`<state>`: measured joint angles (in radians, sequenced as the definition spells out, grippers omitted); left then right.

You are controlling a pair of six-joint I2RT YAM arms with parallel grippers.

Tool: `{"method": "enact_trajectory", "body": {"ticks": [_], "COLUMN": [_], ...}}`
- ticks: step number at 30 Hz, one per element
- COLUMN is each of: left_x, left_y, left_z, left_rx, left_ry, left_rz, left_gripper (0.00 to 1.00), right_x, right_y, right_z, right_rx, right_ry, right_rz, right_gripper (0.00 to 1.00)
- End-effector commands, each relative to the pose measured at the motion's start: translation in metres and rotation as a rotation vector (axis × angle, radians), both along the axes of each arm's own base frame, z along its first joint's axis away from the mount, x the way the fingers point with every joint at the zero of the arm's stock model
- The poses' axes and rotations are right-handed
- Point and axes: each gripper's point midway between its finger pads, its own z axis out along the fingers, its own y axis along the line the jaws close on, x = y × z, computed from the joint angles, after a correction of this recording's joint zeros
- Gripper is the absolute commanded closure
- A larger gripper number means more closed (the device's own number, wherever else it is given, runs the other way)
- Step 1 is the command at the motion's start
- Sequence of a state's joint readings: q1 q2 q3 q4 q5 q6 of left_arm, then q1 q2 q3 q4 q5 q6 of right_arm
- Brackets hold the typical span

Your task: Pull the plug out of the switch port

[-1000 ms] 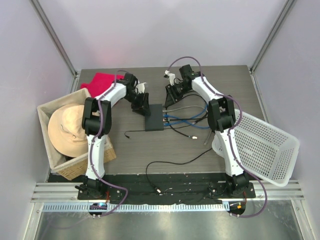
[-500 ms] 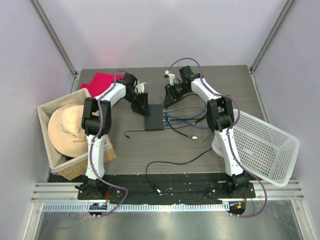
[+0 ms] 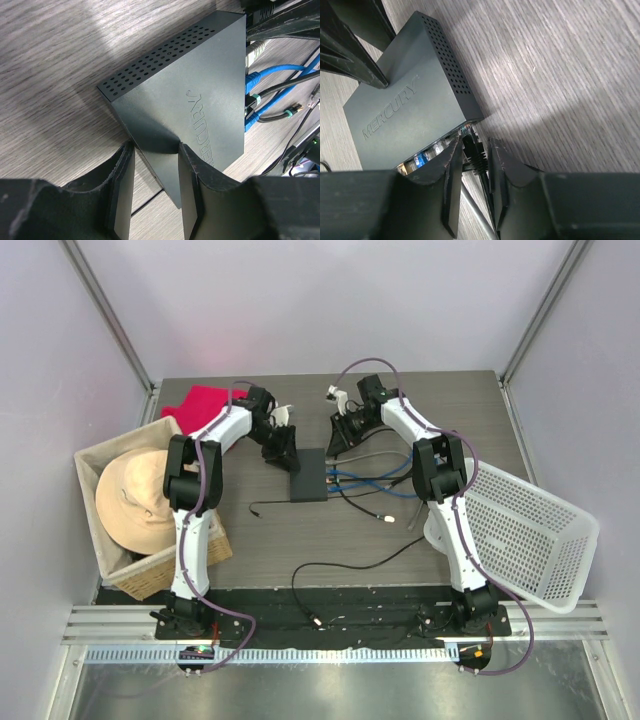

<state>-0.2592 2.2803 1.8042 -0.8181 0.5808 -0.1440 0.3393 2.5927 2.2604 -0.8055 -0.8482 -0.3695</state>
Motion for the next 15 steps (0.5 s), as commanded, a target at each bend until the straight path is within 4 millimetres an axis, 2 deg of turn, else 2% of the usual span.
{"method": "enact_trajectory", "body": {"ticks": [1, 9, 11, 15], "left_x": [-0.012, -0.012, -0.013, -0.012], "left_y": [0.009, 0.009, 0.008, 0.008], "left_z": [-0.043, -0.045, -0.045, -0.046], "left_rx": [0.130, 0.139, 0.141, 0.142], "left_ry": [0.032, 0.029, 0.028, 0.026], "left_rz": [-0.042, -0.048, -0.052, -0.053], "left_gripper": [0.71, 0.72, 0.72, 0.72], "right_x": [-0.014, -0.014, -0.012, -0.012], "right_y": [-0.013, -0.009, -0.009, -0.010], "right_z": [-0.037, -0.045, -0.046, -0.045], "right_rx": [-0.107, -0.146, -0.162, -0.174], "right_ry": [0.034, 0.004, -0.011, -0.037], "right_rz": [0.027, 0.044, 0.042, 0.055], "right_gripper": [0.71, 0.89, 0.98, 0.99]}}
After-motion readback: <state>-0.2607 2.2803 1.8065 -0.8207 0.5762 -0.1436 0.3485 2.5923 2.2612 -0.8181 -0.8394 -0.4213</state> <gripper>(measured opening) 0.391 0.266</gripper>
